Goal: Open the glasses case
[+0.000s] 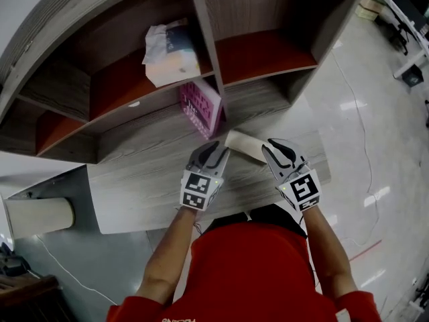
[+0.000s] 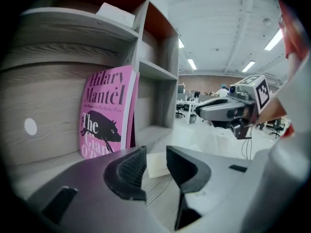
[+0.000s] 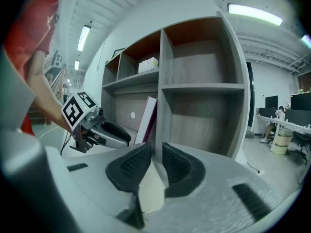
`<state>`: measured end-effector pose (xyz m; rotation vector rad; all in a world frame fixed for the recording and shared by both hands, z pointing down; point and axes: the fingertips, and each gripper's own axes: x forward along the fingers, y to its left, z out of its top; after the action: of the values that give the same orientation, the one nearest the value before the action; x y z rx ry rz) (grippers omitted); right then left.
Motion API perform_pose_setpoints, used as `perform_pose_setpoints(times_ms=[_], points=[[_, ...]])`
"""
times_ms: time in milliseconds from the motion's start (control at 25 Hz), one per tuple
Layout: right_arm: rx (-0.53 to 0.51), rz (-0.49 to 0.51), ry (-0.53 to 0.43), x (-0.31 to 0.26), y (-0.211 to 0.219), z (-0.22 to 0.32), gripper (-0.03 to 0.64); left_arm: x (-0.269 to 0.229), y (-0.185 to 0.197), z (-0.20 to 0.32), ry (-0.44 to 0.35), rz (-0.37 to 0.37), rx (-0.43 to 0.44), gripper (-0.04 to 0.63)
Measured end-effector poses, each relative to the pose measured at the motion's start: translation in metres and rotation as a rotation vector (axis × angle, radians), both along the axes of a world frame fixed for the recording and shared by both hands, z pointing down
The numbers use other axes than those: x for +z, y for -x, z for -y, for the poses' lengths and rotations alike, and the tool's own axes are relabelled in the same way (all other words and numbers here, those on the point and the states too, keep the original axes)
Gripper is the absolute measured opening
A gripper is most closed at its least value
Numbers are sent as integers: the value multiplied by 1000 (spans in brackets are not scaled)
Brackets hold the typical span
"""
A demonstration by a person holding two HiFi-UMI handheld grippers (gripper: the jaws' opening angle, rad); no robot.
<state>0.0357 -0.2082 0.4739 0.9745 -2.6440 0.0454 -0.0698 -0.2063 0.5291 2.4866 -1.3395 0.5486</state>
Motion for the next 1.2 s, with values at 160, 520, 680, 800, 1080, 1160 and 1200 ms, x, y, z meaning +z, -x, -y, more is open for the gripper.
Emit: perform_pose_setpoints(times_ms=[160,520,680,800,1080,1160,1200], points=[[-31,-44,56,23,1,1,111,28,-1,4,70,53,27,129],[-91,-153,102,61,4,2,207,72,-1,7,223,135,73,152],[-118,-216,140,81,3,-2,249,80,-2,11,249,155,79,152],[-142,-272,167,95,1,-4,275,84,-3,13,265,163,85,152],[-182,-368,220,119,-3,-10,316,91,-8,12,294,165,101,148],[-197,-396,228,126,-3,-11,319,92,-9,12,297,165,105,141],[-201,-406,228,128,-4,-12,319,93,-9,12,299,164,105,140]])
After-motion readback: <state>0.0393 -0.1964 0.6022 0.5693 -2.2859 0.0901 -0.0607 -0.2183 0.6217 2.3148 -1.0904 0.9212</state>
